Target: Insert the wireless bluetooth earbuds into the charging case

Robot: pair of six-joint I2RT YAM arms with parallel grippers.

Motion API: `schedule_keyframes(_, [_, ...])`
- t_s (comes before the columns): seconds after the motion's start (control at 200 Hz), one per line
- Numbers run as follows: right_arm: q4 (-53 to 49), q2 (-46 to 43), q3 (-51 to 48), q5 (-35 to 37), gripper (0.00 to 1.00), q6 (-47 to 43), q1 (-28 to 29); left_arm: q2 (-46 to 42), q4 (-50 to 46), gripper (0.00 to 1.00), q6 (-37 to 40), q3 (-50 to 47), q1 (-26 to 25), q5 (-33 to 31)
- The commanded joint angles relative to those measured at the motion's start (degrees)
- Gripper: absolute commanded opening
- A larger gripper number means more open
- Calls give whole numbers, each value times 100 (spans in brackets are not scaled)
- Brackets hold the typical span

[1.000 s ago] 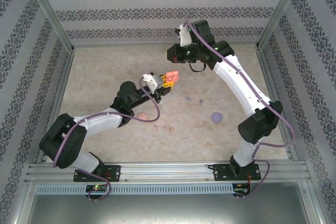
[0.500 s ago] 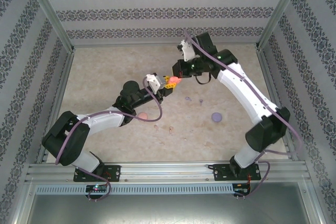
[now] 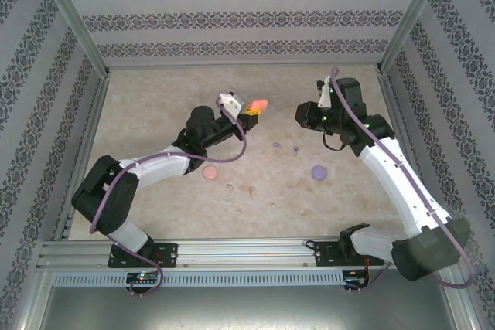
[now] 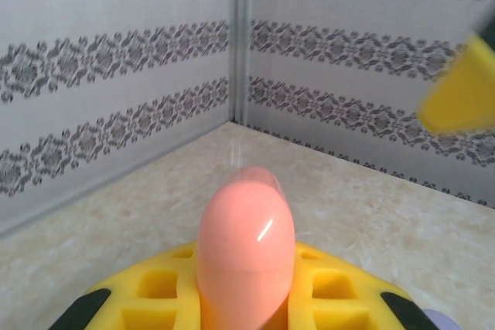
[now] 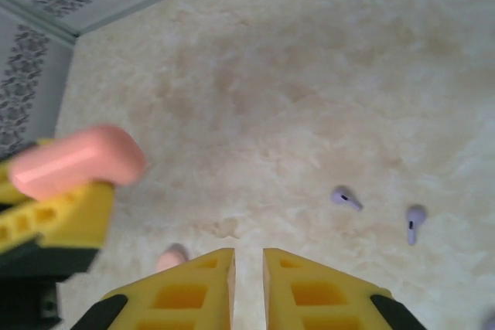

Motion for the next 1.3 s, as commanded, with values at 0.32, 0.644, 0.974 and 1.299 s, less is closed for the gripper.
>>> schedule_keyframes(0.32, [653, -407, -1486, 1087, 49, 509, -27, 2146, -4103, 0, -1922, 2961, 463, 13])
schedule_keyframes(0.644, [324, -191, -1741, 1813, 67, 629, -34, 3547, -5093, 0, -2917, 4425, 644, 536])
schedule_keyframes(0.974, [-3, -22, -1776, 2225, 78, 627, -104, 4188, -5792, 11, -3335, 5031, 931, 591])
schedule_keyframes(1.299, [-463, 273, -1818, 2291, 89, 305, -248, 4169, -6318, 46, -3034, 5118, 1147, 394])
